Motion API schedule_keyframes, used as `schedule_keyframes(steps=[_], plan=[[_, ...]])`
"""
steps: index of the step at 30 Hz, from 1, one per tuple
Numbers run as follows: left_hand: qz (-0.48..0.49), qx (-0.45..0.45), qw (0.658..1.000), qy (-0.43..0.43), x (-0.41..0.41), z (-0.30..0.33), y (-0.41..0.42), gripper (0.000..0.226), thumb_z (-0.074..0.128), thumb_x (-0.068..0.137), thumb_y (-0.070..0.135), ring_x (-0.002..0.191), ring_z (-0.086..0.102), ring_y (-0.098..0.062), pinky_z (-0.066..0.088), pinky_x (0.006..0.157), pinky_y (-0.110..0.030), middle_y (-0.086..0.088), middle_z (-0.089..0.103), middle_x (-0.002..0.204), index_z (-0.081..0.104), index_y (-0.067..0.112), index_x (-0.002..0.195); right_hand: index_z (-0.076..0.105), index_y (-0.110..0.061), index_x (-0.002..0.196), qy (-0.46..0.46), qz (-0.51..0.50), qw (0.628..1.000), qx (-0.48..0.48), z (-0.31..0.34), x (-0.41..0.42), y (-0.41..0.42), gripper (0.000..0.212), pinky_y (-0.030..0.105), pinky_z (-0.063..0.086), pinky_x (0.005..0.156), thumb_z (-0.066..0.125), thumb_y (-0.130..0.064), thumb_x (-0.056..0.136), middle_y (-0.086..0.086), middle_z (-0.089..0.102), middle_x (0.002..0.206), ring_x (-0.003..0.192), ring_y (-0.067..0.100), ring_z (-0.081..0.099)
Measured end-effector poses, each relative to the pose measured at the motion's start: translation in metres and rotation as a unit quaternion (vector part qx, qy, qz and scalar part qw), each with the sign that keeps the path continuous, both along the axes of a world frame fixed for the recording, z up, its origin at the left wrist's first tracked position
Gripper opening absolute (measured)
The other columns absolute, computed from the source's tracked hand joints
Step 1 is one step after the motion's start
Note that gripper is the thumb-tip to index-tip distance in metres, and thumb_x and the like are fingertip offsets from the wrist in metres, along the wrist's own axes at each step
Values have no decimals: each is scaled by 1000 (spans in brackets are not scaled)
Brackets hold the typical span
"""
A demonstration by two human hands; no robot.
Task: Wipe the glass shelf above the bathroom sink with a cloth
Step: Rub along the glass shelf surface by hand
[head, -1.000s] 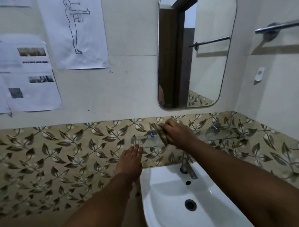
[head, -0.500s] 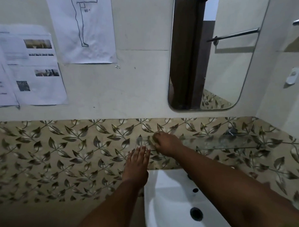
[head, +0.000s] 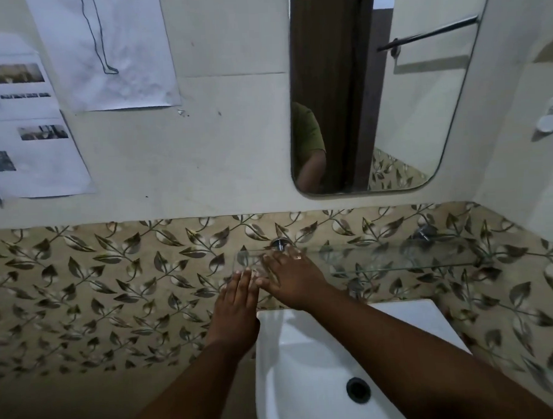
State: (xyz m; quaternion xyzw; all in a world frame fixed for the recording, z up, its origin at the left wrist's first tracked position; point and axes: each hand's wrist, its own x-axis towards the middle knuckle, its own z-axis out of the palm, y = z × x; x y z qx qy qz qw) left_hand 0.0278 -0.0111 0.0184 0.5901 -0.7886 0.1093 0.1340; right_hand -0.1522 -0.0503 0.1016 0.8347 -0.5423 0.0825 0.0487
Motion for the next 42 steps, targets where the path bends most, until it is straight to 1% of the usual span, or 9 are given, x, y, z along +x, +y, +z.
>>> schedule_keyframes(steps=[3, 5, 13, 20, 23, 26, 31, 37, 42], plan=[[5, -6, 1000, 4, 0, 1, 0, 89, 43, 68, 25, 149, 23, -33, 46, 109, -51, -16, 40, 158, 30, 10, 155, 29, -21, 157, 14, -39, 999, -21, 4, -20, 8, 118, 52, 13, 118, -15, -88, 71, 5, 32, 163, 150, 35, 19], [8, -5, 1000, 3, 0, 0, 0, 94, 47, 66, 24, 151, 22, -33, 43, 111, -50, -16, 36, 161, 24, 11, 157, 31, -18, 155, 22, -61, 998, -15, 13, -25, 9, 127, 50, 20, 113, -22, -89, 64, 7, 35, 160, 144, 34, 30], [-7, 1, 1000, 23, -2, 1, 0, 102, 62, 64, 26, 152, 17, -34, 42, 112, -50, -17, 31, 163, 23, 9, 156, 41, -7, 148, 63, -85, 994, -26, 12, 4, 5, 112, 52, 39, 102, 16, -91, 78, 18, 41, 151, 128, 36, 49], [-1, -5, 1000, 26, -2, 4, 3, 100, 59, 61, 26, 149, 20, -32, 45, 108, -49, -16, 39, 160, 29, 11, 156, 36, -19, 151, 45, -65, 997, -11, 15, -38, 26, 102, 53, 32, 112, 22, -91, 81, 13, 40, 155, 138, 38, 42], [3, -5, 1000, 26, -5, 5, 4, 98, 58, 64, 27, 149, 21, -33, 44, 110, -50, -17, 39, 159, 29, 11, 155, 36, -21, 153, 39, -92, 995, 23, 23, -45, 16, 112, 54, 30, 113, 16, -97, 73, 10, 41, 156, 140, 35, 40], [10, -2, 999, 36, -6, 3, 3, 95, 56, 65, 26, 148, 22, -33, 45, 107, -50, -18, 40, 158, 29, 11, 155, 28, -19, 156, 60, -100, 993, 36, 23, -30, 6, 123, 58, 19, 117, 3, -99, 66, 13, 31, 161, 144, 40, 31], [3, -11, 999, 53, -6, 1, 2, 97, 64, 61, 26, 147, 23, -32, 50, 98, -51, -17, 43, 156, 34, 11, 153, 20, -22, 159, 40, -79, 996, 23, 14, -24, 9, 114, 58, 7, 120, 6, -95, 73, 12, 21, 166, 149, 44, 18], [17, -5, 999, 49, -12, 4, -2, 110, 86, 51, 25, 142, 30, -36, 53, 94, -53, -21, 50, 149, 38, 9, 149, 17, -28, 159, 42, -40, 998, 1, -3, -71, 23, 110, 54, 9, 121, -3, -93, 74, 8, 25, 165, 150, 42, 18], [35, -10, 998, 45, -17, 0, -2, 108, 84, 55, 28, 143, 28, -36, 46, 104, -55, -22, 48, 150, 35, 10, 150, 18, -29, 159, 26, -102, 994, 22, 7, -95, 11, 99, 55, 14, 122, 12, -90, 82, 9, 23, 166, 150, 41, 19]])
